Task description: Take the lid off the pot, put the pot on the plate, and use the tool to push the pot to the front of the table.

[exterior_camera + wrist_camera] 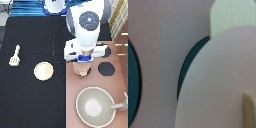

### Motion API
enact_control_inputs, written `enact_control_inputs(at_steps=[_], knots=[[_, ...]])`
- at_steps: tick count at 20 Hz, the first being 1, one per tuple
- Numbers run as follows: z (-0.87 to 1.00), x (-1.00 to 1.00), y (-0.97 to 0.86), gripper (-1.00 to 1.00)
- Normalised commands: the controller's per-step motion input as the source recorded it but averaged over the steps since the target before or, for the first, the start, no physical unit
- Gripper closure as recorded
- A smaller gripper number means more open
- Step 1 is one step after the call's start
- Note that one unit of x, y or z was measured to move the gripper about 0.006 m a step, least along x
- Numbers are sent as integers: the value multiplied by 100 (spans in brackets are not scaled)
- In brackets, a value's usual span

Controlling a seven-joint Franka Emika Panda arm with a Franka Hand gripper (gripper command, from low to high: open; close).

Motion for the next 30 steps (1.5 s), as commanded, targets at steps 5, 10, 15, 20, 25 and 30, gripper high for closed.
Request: enact_control_inputs(at_steps=[5,10,15,20,25,30], knots=[[-16,0,15,100],[-4,0,1,100],[-1,-1,0,100],[-1,-3,0,100],[-3,0,1,100],[9,-5,5,100]])
